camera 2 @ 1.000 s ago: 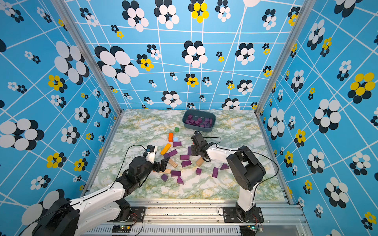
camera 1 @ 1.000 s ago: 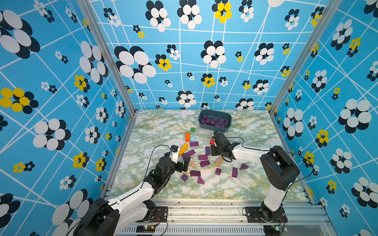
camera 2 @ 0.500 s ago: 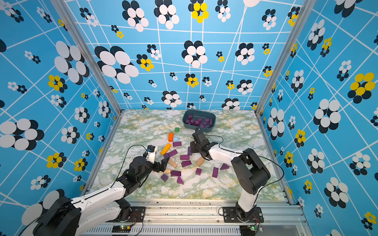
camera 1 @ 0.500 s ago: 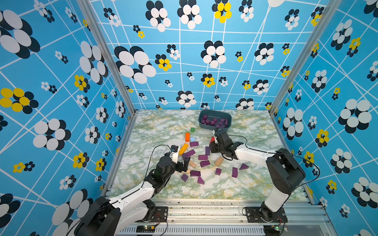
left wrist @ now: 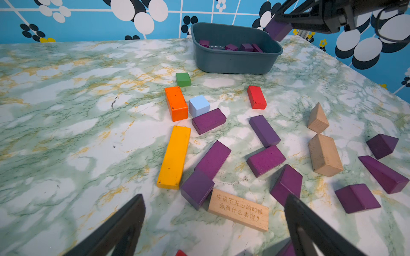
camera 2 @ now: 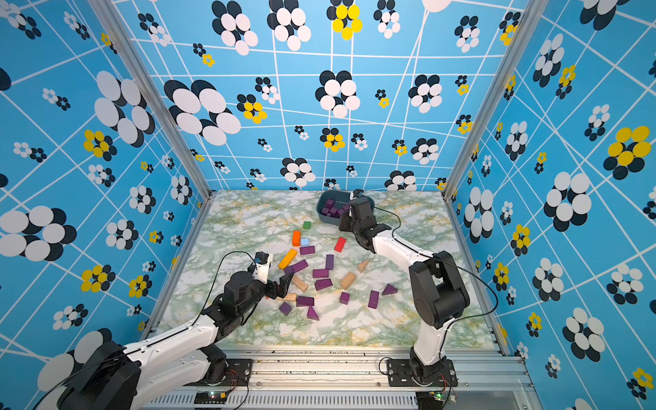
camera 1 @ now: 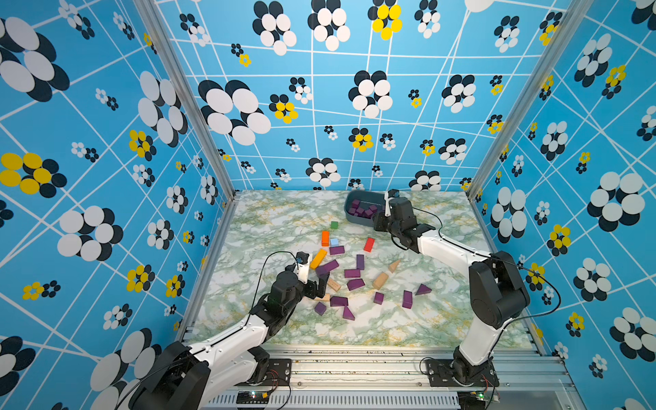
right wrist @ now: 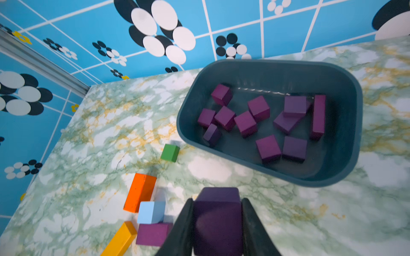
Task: Pick purple bricks into the storage bin
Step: Place the building block in the storage box.
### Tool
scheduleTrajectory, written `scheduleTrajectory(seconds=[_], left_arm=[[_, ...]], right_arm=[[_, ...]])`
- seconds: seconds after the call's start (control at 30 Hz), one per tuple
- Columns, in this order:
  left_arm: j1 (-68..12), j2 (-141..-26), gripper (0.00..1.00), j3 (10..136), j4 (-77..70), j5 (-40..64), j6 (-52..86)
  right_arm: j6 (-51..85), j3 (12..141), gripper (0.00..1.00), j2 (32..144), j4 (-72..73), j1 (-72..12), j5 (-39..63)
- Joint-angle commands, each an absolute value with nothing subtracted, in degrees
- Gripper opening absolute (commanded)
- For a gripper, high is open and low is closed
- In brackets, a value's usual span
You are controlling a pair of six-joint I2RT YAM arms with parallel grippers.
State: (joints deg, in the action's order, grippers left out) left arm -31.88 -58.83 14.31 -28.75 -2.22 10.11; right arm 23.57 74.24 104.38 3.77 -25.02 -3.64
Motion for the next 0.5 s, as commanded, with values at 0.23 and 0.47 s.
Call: scheduleTrajectory(seconds=[0.23,0.47], left_arm=[[-31.19,-58.78,1.0,14.18,-29.0,-3.1,10.73],[-31.12,-58.71,1.0,14.15,-28.92,-3.03,10.89]], right_arm=[[24.21,87.16,0.19,115.18,2.3,-20.06,-0.86],[23.91,95.73,0.41,121.23,-1.12,-18.29,-1.75]])
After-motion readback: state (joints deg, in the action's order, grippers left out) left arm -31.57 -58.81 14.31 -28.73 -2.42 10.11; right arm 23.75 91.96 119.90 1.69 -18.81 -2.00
